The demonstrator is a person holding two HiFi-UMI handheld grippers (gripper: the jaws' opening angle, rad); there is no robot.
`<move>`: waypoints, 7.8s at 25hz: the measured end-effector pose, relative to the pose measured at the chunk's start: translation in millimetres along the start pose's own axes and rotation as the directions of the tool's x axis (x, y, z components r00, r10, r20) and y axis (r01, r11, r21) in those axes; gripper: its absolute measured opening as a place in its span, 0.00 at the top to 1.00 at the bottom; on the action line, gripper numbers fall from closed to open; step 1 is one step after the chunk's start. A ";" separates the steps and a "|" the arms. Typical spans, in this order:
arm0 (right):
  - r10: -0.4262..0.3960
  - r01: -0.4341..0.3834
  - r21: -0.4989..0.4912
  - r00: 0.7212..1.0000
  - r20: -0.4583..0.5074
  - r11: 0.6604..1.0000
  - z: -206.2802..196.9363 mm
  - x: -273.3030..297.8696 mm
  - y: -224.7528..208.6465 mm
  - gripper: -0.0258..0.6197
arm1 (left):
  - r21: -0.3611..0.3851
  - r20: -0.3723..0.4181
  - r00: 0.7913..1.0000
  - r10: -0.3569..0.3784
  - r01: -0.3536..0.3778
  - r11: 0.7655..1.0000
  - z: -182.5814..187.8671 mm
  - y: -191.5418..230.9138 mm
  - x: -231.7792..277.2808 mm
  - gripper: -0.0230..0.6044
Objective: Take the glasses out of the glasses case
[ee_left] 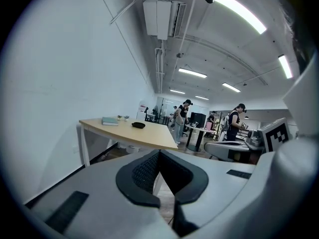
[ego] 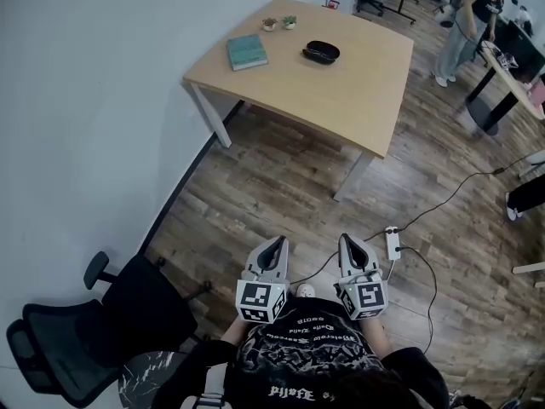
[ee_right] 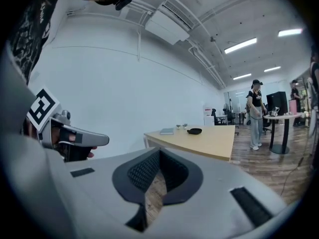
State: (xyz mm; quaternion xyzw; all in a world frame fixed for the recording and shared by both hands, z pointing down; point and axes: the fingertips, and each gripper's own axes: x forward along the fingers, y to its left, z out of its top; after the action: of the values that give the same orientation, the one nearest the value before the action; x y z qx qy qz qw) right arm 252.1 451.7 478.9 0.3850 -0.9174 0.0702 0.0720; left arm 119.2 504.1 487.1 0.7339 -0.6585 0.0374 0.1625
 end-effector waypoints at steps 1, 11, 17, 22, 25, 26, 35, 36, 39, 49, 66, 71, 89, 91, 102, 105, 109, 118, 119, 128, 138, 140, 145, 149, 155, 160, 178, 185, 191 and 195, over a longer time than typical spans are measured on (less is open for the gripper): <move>0.002 -0.002 -0.009 1.000 0.000 1.000 0.1 -0.7 1.1 0.95 | -0.001 0.001 1.000 -0.003 0.003 1.000 0.3 -0.6 -0.4 0.96; -0.029 0.027 0.046 0.999 0.038 0.999 4.0 -1.9 -7.2 0.63 | 0.015 0.026 1.000 -0.011 0.010 1.000 8.7 1.8 -2.3 0.79; -0.050 0.048 0.061 0.998 0.031 0.997 4.6 6.6 -4.6 0.63 | 0.013 0.009 1.000 -0.007 0.007 1.000 11.1 17.3 3.6 0.56; -0.072 0.070 0.080 0.997 0.030 0.994 6.2 22.8 -2.9 0.63 | 0.005 0.001 1.000 -0.015 0.015 1.000 12.2 35.1 10.4 0.56; -0.084 0.081 0.082 0.996 0.028 0.993 6.7 36.8 2.9 0.63 | 0.002 -0.012 1.000 -0.028 0.028 1.000 12.4 51.0 14.5 0.56; -0.086 0.084 0.083 0.996 0.028 0.993 6.4 41.5 5.2 0.63 | 0.002 -0.015 0.999 -0.034 0.034 0.999 12.7 56.3 16.3 0.56; -0.088 0.087 0.081 0.996 0.012 0.993 -0.7 67.2 26.6 0.63 | 0.015 -0.016 0.999 -0.045 0.045 0.999 19.7 87.2 27.6 0.56; -0.088 0.087 0.082 0.996 0.008 0.993 -1.6 69.2 26.3 0.63 | 0.013 -0.025 0.999 -0.047 0.048 0.999 17.2 87.9 28.9 0.56; -0.087 0.086 0.088 0.996 0.006 0.992 -3.7 76.9 18.3 0.63 | 0.007 -0.039 0.997 -0.060 0.060 0.998 15.0 85.0 37.1 0.56; -0.052 0.050 0.094 0.999 0.011 0.994 1.7 141.4 -37.8 0.63 | 0.003 -0.085 0.993 -0.079 0.080 0.997 21.3 86.5 105.5 0.56; 0.088 -0.088 0.023 0.996 0.006 0.996 34.6 275.2 -162.5 0.63 | 0.027 -0.086 0.996 0.001 0.001 1.000 69.4 83.0 271.0 0.56; 0.141 -0.140 0.011 0.990 -0.025 0.990 35.2 290.3 -190.6 0.63 | 0.003 -0.107 0.994 0.025 -0.024 1.000 70.1 68.1 314.9 0.56; 0.030 -0.029 0.018 0.999 -0.038 0.999 43.0 322.1 -272.9 0.63 | 0.000 -0.113 0.992 0.055 -0.055 0.998 91.5 73.4 406.8 0.56; 0.016 -0.016 0.015 0.999 -0.044 1.000 42.4 329.1 -279.2 0.63 | -0.001 -0.115 0.992 0.053 -0.054 0.999 92.1 78.6 418.1 0.56; -0.064 0.066 0.030 0.996 -0.055 0.997 56.6 404.7 -301.7 0.63 | 0.003 -0.159 0.987 -0.004 0.005 1.000 110.0 136.2 493.6 0.56; -0.087 0.089 0.031 0.994 -0.060 0.996 65.4 435.7 -304.1 0.63 | 0.012 -0.170 0.985 -0.033 0.036 0.999 121.6 158.2 520.2 0.56; -0.117 0.118 0.010 0.990 -0.074 0.993 76.6 476.8 -307.8 0.63 | 0.030 -0.175 0.981 -0.084 0.090 0.995 140.5 184.6 556.5 0.56; -0.194 0.194 -0.011 0.975 -0.110 0.981 92.9 563.4 -312.1 0.63 | 0.064 -0.177 0.971 -0.158 0.172 0.983 173.6 250.6 619.8 0.56; -0.198 0.197 -0.019 0.974 -0.111 0.980 96.4 572.3 -312.0 0.63 | 0.065 -0.170 0.972 -0.163 0.177 0.982 177.2 257.1 625.1 0.56; -0.239 0.232 -0.062 0.961 -0.140 0.971 115.4 624.2 -315.3 0.63 | 0.090 -0.193 0.954 -0.227 0.248 0.965 187.3 292.3 654.9 0.56; -0.189 0.159 -0.177 0.966 -0.174 0.971 150.4 671.1 -327.7 0.63 | 0.061 -0.206 0.951 -0.231 0.248 0.967 186.7 313.8 670.4 0.56; -0.179 0.139 -0.209 0.966 -0.187 0.968 158.4 683.3 -333.8 0.63 | 0.059 -0.210 0.949 -0.237 0.254 0.965 185.7 314.1 673.0 0.56; -0.144 0.067 -0.294 0.959 -0.246 0.953 164.0 713.6 -343.3 0.63 | 0.045 -0.215 0.947 -0.239 0.254 0.966 182.4 316.4 675.7 0.56; -0.103 0.004 -0.317 0.950 -0.295 0.948 160.5 735.0 -347.1 0.63 | 0.039 -0.224 0.946 -0.236 0.251 0.967 180.1 320.1 679.3 0.56; -0.045 -0.077 -0.300 0.923 -0.382 0.951 140.3 765.6 -357.9 0.63 | 0.038 -0.229 0.941 -0.249 0.264 0.964 176.8 313.9 688.8 0.56; 0.005 -0.166 -0.298 0.881 -0.474 0.940 114.4 784.6 -367.1 0.63 | 0.040 -0.248 0.930 -0.273 0.291 0.956 174.6 306.4 692.9 0.56; -0.011 -0.356 -0.386 0.722 -0.691 0.851 26.6 828.1 -390.3 0.63 | 0.027 -0.285 0.925 -0.251 0.270 0.963 160.4 314.1 707.5 0.56; -0.022 -0.388 -0.386 0.681 -0.732 0.837 5.1 835.3 -393.4 0.63 | 0.020 -0.305 0.923 -0.234 0.252 0.968 153.6 321.3 715.3 0.56; -0.023 -0.404 -0.384 0.664 -0.748 0.830 -2.5 838.6 -396.7 0.63 | 0.016 -0.315 0.923 -0.220 0.237 0.971 150.0 326.9 717.8 0.56; -0.014 -0.426 -0.371 0.641 -0.767 0.825 -9.1 840.9 -394.6 0.63 | 0.014 -0.327 0.920 -0.217 0.234 0.972 143.8 329.6 718.3 0.56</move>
State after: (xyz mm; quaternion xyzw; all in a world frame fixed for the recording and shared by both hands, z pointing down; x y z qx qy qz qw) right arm -47.3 -405.8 673.3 0.1753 -0.8287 -0.0227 0.5311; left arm -132.8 -249.2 606.8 0.7928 -0.5327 0.1556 0.2519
